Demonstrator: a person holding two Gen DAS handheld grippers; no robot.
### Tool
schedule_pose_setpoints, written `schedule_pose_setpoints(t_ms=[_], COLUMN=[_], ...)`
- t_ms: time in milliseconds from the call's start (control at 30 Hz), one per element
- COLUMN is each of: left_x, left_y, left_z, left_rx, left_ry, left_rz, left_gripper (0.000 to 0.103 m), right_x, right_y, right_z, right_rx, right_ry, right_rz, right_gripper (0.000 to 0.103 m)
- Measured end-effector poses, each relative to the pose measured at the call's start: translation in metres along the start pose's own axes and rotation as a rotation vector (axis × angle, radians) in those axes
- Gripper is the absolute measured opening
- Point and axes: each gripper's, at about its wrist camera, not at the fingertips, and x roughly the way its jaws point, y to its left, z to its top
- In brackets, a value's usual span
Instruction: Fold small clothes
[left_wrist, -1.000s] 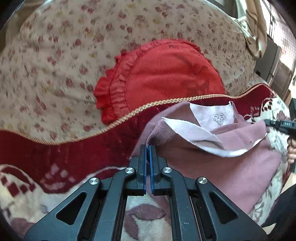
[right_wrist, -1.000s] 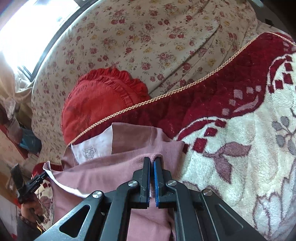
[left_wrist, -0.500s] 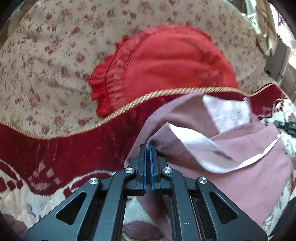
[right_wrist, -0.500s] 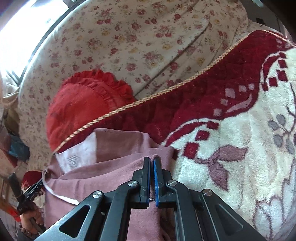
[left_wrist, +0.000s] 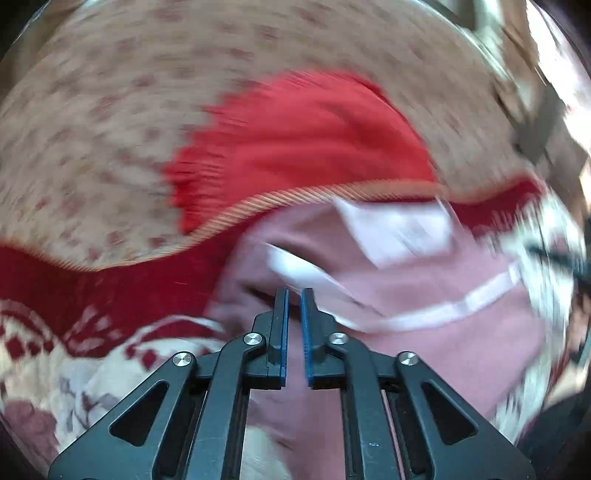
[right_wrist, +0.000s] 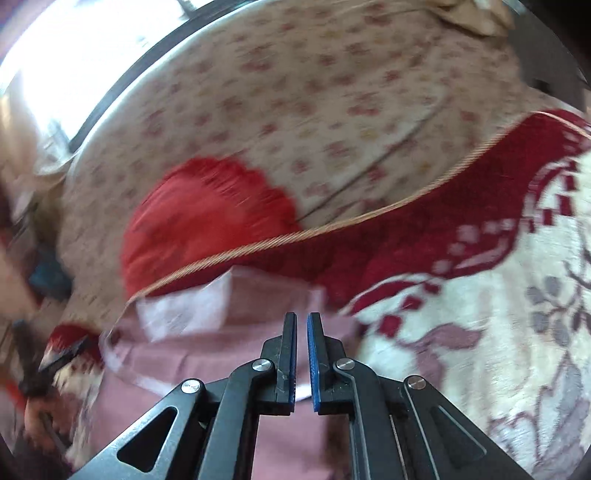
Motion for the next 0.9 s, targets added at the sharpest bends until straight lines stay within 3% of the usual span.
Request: schedule_pose_setpoints(t_ms=[67,133,200,267,367,467,567,633,733,900], left_x=[0.019,0.043,0.044,0.043,0.040,0.043,0.053,0.058,0.066,0.075], left_y=[-0.018,-0.008,0.007,0.015,0.011,-0.002,-0.004,0.001,0.021,0.047], left_z=[-0.010,-0.020,-0.025,-0.024,-0.019,-0.014,-0.002,0.005,0.012,0.013], left_rx=[0.081,0.026,-0.062,-0.127,-0.116,-0.069,-0.098,-0.158,-0.333,-0.530], left_ry=[0.064,0.143,0.107,0.112,0.114,0.116,0.116,0.108,0.076,0.015], left_rz=[0.032,0.077,0.037,0.006,0.006,-0.016,-0.059,-0.085,-0.107,-0.165], left_gripper=[0.006,0.008,0.010,0.010,0.010,0.010,0.010,0.010,0.010,0.010], right_x=[0.010,0.023,0.039,0.044,0.040,0.033,0.029,0.030,0.035,0.052], right_y=[0.016,0.024,0.019,0.007,-0.003,-0.007,-0.003,0.004,0.007,0.006], right_z=[-0.009,-0.019,-0.027,-0.029,-0.022,-0.020,-0.026,-0.029,-0.033,-0.021], right_rx=[-0.074,-0.130,-0.130,-0.077,-0.013,-0.007,-0.049,-0.115,-0.160,-0.194], right_ry=[0.076,0.149,0.226,0.252,0.230,0.231,0.273,0.290,0.292,0.212], right_rz=[0.039,0.007,-0.060,-0.055,-0.018,-0.019,-0.010,-0.043,-0.065,-0.104], right_gripper=[0.005,0.005,0.005,0.004,0.004,0.005,0.005,0.005,0.004,0.005])
